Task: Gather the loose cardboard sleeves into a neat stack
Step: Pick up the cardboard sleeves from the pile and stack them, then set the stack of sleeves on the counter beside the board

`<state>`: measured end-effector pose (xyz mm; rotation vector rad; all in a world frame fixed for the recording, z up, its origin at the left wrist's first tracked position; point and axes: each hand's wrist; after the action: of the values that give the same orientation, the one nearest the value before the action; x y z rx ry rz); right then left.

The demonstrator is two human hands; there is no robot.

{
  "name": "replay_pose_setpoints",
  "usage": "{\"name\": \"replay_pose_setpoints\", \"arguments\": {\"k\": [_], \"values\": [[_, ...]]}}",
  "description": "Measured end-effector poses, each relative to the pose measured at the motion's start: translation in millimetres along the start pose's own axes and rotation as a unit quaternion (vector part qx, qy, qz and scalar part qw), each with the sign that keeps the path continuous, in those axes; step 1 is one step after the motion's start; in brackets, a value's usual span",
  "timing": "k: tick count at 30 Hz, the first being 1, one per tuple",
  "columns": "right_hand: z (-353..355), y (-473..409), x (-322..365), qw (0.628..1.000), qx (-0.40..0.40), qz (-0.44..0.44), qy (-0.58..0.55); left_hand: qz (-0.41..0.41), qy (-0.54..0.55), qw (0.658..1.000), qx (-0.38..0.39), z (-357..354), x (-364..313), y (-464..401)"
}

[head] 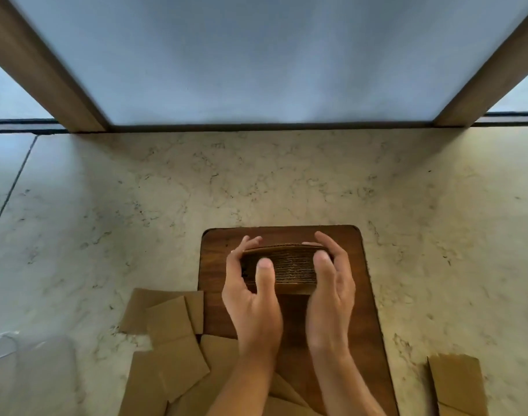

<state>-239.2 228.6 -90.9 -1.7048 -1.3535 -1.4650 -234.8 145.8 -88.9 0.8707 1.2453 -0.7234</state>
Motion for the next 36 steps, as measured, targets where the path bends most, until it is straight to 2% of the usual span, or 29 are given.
{"name": "replay_pose_setpoints", "arguments": {"k": [2,5,7,10,12,15,18,21,23,25,27,28,29,32,33,34,36], "values": [[-10.6,-4.2,-6.0,0.995,-0.089,0.029,0.036,0.006,-0.026,0.997,-0.071,-8.4,2.3,-3.2],[-7.1,-11.5,-11.8,0.980,-0.140,0.084,0.111,-0.025,-0.080,0.991,-0.102,-8.0,11.3,-9.7],[-3.3,-13.5,-14.9,0.982,-0.128,0.095,0.103,-0.054,-0.081,0.992,-0.080,-5.0,14.9,-10.6],[-4.6,-10.4,-19.2,0.995,-0.065,0.059,0.053,-0.074,-0.038,0.996,-0.019,1.1,17.8,-11.5],[-3.1,-11.0,-19.3,0.995,-0.050,0.059,0.071,-0.086,-0.044,0.995,0.006,2.6,23.1,-14.0],[-5.0,-10.7,-26.8,0.988,-0.084,0.083,0.103,-0.100,-0.113,0.988,-0.019,1.0,31.7,-14.0],[-15.2,-11.8,-27.0,0.986,-0.123,0.050,0.097,-0.078,-0.124,0.987,-0.066,-8.5,27.2,-20.6],[-29.8,-2.3,-6.4,0.988,-0.112,0.008,0.106,-0.084,-0.134,0.982,-0.098,-14.7,3.9,-42.0],[-12.8,15.8,14.5,0.988,-0.048,-0.020,0.148,-0.109,-0.183,0.975,-0.062,-13.3,-10.7,-38.0],[17.9,30.3,31.7,0.977,0.070,-0.043,0.199,-0.167,-0.264,0.950,0.023,-7.6,-18.4,-29.9],[61.9,40.6,52.9,0.929,0.191,-0.063,0.311,-0.228,-0.343,0.896,0.168,-13.4,-29.1,-8.1],[79.8,47.9,61.2,0.906,0.227,-0.079,0.347,-0.232,-0.377,0.865,0.237,-21.3,-35.3,6.2],[90.6,52.8,66.4,0.900,0.237,-0.105,0.350,-0.226,-0.413,0.834,0.289,-30.6,-40.0,16.4],[130.2,70.2,85.7,0.947,0.175,-0.178,0.202,-0.177,-0.509,0.757,0.369,-65.0,-63.8,59.1],[142.9,73.0,89.8,0.956,0.150,-0.194,0.162,-0.137,-0.503,0.758,0.392,-72.1,-73.2,69.2],[160.0,76.2,97.5,0.963,0.117,-0.205,0.130,-0.080,-0.462,0.779,0.416,-80.5,-81.5,81.4],[190.7,78.9,112.6,0.972,0.032,-0.218,0.086,0.076,-0.316,0.848,0.419,-90.9,-89.3,96.6]]}}
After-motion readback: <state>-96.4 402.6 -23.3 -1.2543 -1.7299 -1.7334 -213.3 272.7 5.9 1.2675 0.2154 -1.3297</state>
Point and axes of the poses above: each hand's wrist, its own y-axis away from the middle knuckle, its own z-axis out of the back of the hand, x = y × z, and after that the axes turned 8 degrees about -y, right-handed
